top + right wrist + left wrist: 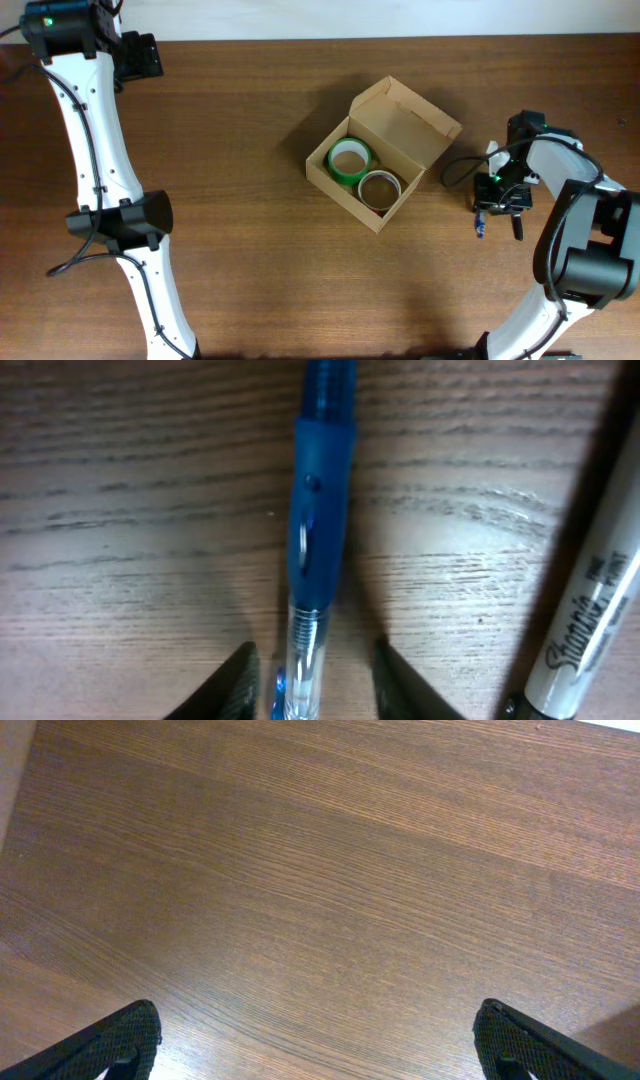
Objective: Pack container
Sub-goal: 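Grasp the blue pen with the right gripper and lift it, then carry the blue pen into the box and lower it beside the cutter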
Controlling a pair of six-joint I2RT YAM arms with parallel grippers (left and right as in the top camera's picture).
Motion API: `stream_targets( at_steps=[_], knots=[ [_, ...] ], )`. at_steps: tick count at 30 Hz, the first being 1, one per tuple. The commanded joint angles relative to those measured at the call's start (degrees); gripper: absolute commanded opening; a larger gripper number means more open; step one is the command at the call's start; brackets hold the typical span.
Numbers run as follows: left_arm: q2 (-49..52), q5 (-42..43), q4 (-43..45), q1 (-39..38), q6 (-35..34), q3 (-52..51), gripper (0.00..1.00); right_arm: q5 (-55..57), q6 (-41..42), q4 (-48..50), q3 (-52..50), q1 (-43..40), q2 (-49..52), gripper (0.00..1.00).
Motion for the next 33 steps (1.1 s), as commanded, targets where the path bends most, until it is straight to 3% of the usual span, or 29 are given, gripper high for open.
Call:
stream_targets(
  at_steps=[1,3,12,24,30,33],
  knots=[
    [-0.5,0.4,0.0,0.1,0.3,-0.2,1.0,-0.8,1.8,0.6,-0.4,0.4,2.3,0.26],
    [-0.5,0.4,0.0,0.1,0.3,-0.2,1.0,-0.9,3.8,0.7,-0.3,0.4,2.3,0.04],
    [-0.5,0.4,0.0,0.1,0.3,-0.2,1.0,-7.5,4.5,1.0,1.2,0.4,-0.1,0.04],
    [-0.5,0.4,0.0,0.1,0.3,-0.2,1.0,-9.9,4.5,-9.2,19.0,1.6,-18.0,0.04],
    [-0.5,0.4,0.0,0.1,0.3,-0.2,1.0,-11.6,-4.8,-16.0,27.5,11.6,-20.9,0.04],
    [-0.5,0.4,0.0,0.1,0.3,-0.2,1.0,-9.7,-4.5,-16.7,28.1,19.1,-20.8,0.04]
  ],
)
